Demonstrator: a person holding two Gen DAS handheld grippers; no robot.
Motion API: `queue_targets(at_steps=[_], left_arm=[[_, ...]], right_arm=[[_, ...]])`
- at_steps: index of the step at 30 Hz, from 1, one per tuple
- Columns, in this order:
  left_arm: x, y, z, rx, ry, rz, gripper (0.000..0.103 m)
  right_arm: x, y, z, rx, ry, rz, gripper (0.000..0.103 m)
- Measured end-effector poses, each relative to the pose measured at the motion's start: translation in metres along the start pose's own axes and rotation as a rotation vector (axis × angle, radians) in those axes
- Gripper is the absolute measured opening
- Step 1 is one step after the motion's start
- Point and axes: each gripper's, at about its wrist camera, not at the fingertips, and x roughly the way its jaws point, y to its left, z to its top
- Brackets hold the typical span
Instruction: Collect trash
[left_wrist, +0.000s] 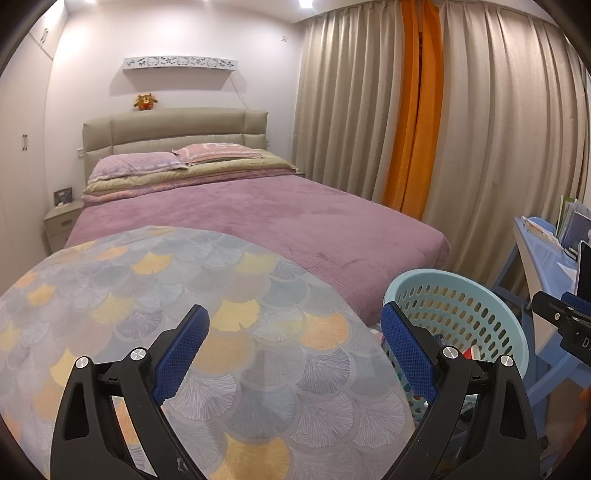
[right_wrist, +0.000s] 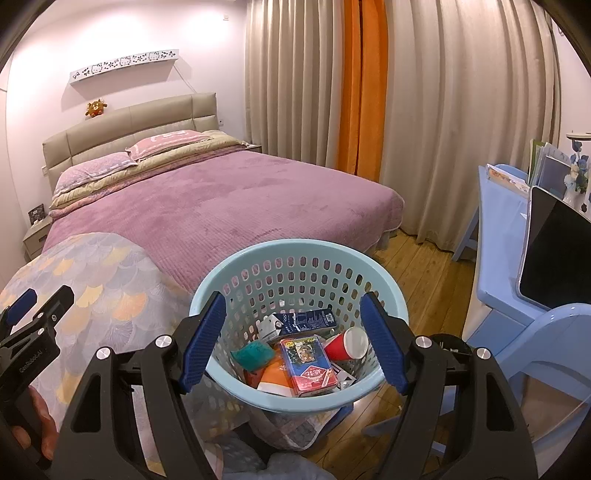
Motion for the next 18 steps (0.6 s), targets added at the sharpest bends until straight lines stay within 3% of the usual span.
queue_targets(at_steps=[18], left_arm=[[-0.025,-0.009,0.011,0.065,-0.054,0.016,0.091]], right_arm=[[0.007,0.002,0.0,0.005,0.012,0.028,0.071]])
